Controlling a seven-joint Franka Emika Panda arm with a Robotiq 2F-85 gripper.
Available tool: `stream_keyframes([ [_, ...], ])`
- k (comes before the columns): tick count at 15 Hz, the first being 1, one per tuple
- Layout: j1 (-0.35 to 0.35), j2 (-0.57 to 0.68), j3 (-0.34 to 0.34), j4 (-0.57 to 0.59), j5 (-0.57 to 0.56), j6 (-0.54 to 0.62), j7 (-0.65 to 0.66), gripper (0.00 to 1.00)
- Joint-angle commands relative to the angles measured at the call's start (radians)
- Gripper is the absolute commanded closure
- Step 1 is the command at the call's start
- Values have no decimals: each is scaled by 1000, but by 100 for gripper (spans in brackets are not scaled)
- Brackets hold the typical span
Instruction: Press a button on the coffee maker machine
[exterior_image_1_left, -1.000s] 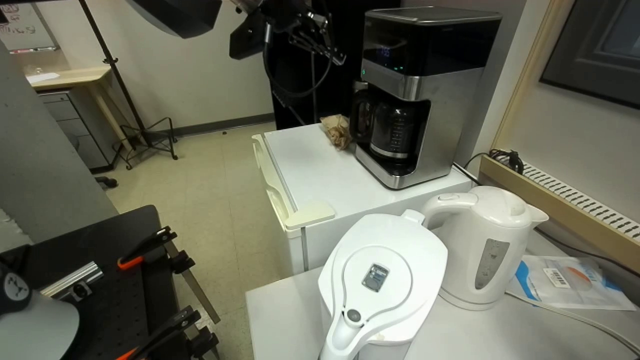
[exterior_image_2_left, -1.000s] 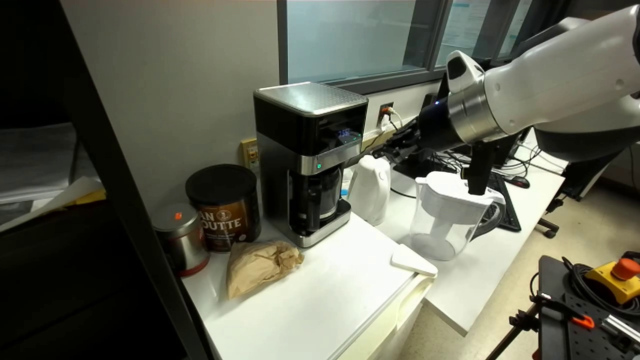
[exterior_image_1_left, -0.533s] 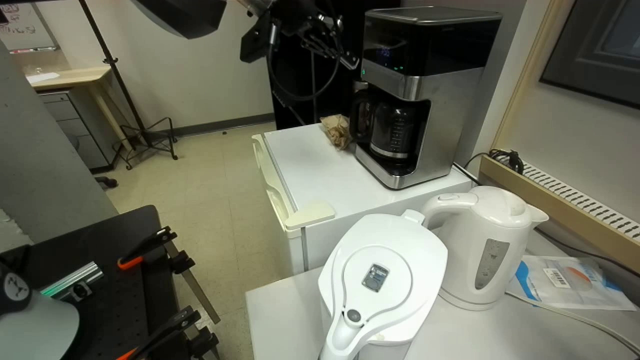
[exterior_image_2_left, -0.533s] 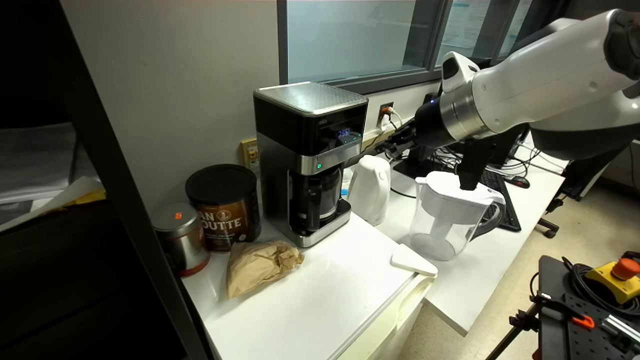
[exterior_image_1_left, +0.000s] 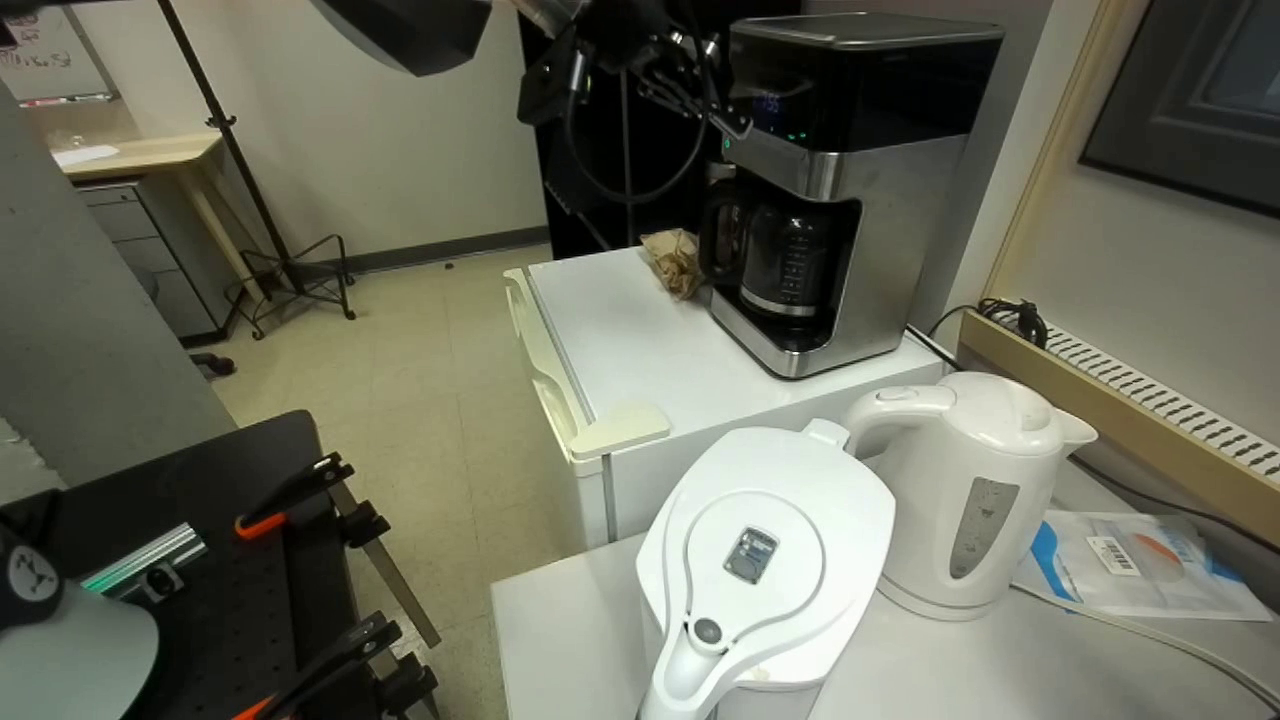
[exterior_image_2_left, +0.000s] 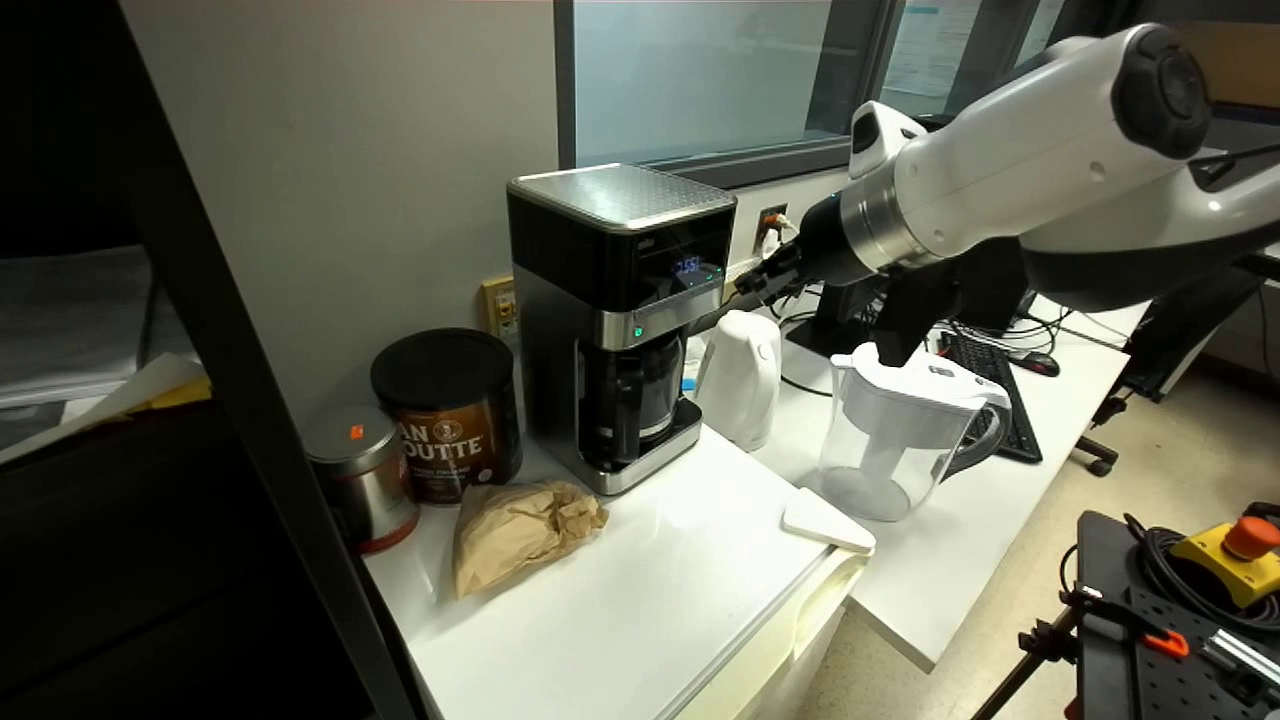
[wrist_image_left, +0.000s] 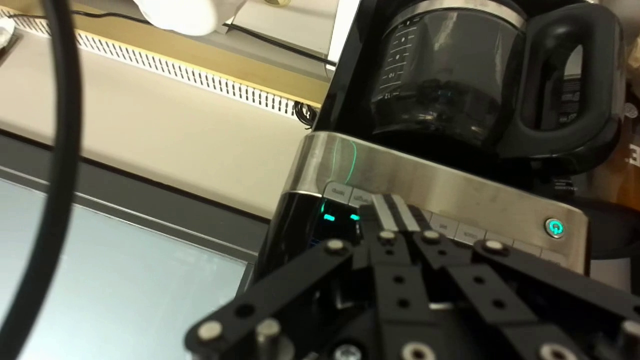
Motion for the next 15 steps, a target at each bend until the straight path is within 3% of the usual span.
stream_keyframes([
  [1, 11, 60, 10, 56, -21, -54, 35, 100],
  [15, 20, 175, 5, 161, -43, -125, 41, 100],
])
